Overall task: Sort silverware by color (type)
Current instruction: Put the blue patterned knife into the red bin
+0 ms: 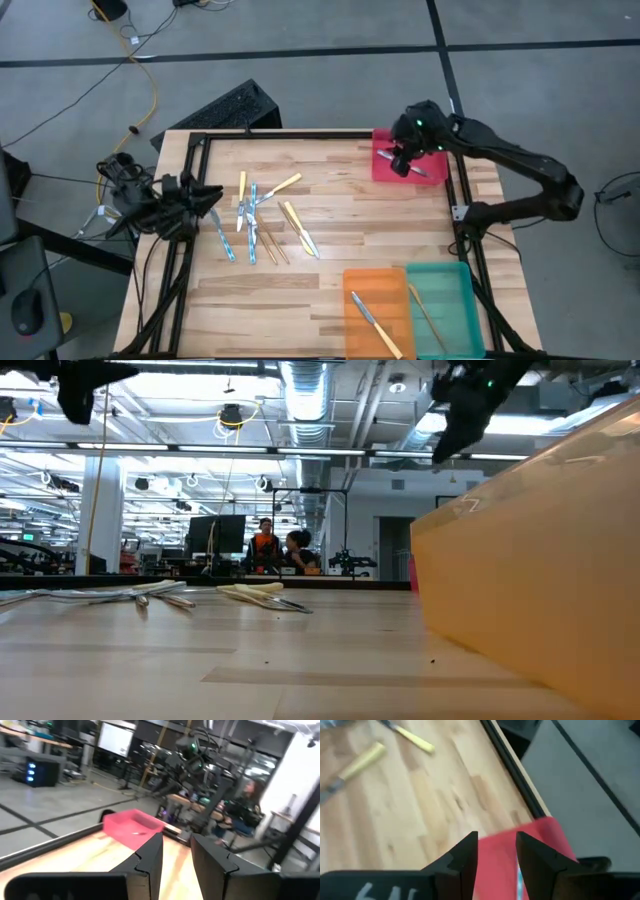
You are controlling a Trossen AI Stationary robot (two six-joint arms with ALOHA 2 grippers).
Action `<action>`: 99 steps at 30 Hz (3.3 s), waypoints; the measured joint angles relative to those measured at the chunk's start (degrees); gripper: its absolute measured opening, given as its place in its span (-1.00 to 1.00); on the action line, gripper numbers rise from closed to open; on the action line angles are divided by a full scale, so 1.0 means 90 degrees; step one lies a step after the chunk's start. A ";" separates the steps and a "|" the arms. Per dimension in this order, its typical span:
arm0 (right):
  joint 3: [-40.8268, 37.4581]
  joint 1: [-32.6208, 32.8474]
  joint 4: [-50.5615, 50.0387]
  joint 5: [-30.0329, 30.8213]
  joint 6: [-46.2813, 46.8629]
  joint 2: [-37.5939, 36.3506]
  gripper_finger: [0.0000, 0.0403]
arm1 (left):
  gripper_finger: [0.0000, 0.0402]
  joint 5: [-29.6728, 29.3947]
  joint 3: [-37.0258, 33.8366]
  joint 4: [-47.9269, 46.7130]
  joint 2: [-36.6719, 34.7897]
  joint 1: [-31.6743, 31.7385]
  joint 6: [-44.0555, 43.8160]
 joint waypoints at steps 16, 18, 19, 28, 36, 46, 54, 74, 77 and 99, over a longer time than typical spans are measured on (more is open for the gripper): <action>0.0002 0.2307 0.0008 0.0479 0.1627 -0.0054 -0.23 | -0.97 0.2157 0.2989 -0.5858 0.3645 0.0391 -0.5087; 0.0002 0.2516 0.0017 0.0774 0.1695 0.0051 -0.23 | -0.98 0.2678 0.3056 -0.6379 0.3972 0.0522 -0.5829; 0.0002 0.2607 0.0017 0.0888 0.1737 0.0117 -0.23 | -0.99 0.2984 0.3053 -0.6618 0.4109 0.0587 -0.6163; 0.0002 0.3123 0.0194 0.1030 0.1790 0.0774 -0.23 | -1.00 0.4703 0.3053 -0.8418 0.5281 0.1075 -0.8160; 0.0002 0.3483 0.0450 0.1027 0.1743 0.1137 -0.23 | -1.00 0.4771 0.3053 -0.8441 0.6412 0.1316 -0.8494; 0.0002 0.3837 0.0438 0.1025 0.1810 0.1137 -0.23 | -1.00 0.5285 0.3053 -0.8108 0.7891 0.1741 -0.7287; 0.0002 0.3962 0.0439 0.1029 0.1940 0.1137 -0.23 | -1.00 0.5797 0.3053 -0.7532 0.8792 0.1741 -0.5735; 0.0002 0.3992 0.0422 0.1025 0.2116 0.1137 -0.23 | -1.00 0.6756 0.1892 -0.5796 0.8962 0.1847 -0.3459; 0.0002 0.3990 0.0437 0.1027 0.2114 0.1137 -0.23 | -1.00 0.6617 0.1820 -0.5622 0.8948 0.1848 -0.3181; 0.0002 0.3985 0.0770 0.1025 0.2067 0.1137 -0.23 | -1.00 0.4219 0.1924 -0.3178 0.8994 0.2791 -0.1550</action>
